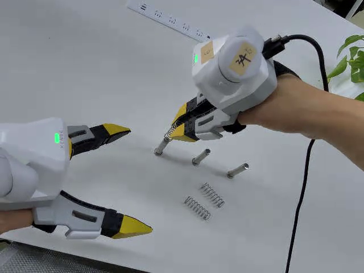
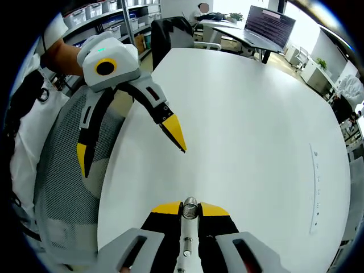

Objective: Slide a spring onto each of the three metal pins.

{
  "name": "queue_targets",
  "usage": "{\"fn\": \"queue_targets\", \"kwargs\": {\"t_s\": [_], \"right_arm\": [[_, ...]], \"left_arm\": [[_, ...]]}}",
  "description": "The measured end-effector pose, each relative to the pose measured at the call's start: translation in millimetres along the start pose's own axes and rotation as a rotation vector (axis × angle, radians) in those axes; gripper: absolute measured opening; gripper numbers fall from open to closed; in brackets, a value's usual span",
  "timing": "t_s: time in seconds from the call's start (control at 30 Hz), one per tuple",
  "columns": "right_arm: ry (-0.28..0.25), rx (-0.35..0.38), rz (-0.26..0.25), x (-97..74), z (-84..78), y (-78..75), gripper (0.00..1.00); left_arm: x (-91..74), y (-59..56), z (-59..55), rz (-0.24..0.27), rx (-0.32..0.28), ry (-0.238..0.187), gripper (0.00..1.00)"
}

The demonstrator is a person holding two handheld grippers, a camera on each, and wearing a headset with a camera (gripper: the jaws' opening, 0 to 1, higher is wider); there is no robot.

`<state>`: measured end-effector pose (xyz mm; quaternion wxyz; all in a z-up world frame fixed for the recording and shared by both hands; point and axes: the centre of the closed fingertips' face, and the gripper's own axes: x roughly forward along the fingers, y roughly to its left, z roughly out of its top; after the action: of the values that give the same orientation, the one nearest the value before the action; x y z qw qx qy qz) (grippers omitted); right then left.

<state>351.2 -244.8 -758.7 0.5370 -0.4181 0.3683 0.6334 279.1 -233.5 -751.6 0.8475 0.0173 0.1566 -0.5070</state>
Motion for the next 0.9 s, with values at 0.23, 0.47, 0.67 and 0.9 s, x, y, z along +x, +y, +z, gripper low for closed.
{"fn": "queue_targets", "kwargs": {"t_s": [0.23, 0.47, 0.67, 0.9], "right_arm": [[0.013, -0.010, 0.004, 3.7, -3.6, -0.8, 0.06], [0.013, -0.006, 0.012, 6.4, -3.6, -1.1, 0.06], [0.017, -0.004, 0.016, 8.4, -4.9, -1.2, 0.06], [0.019, -0.001, 0.023, 13.8, -7.0, -1.5, 0.06]], "left_arm": [[1.0, 0.3, 1.2, -0.002, -0.005, -0.005, 0.94], [2.5, 0.1, 1.7, -0.004, -0.009, -0.009, 0.94], [2.4, -0.1, 0.7, -0.005, -0.012, -0.010, 0.93], [1.8, -0.1, 0.7, -0.007, -0.017, -0.014, 0.93]]}}
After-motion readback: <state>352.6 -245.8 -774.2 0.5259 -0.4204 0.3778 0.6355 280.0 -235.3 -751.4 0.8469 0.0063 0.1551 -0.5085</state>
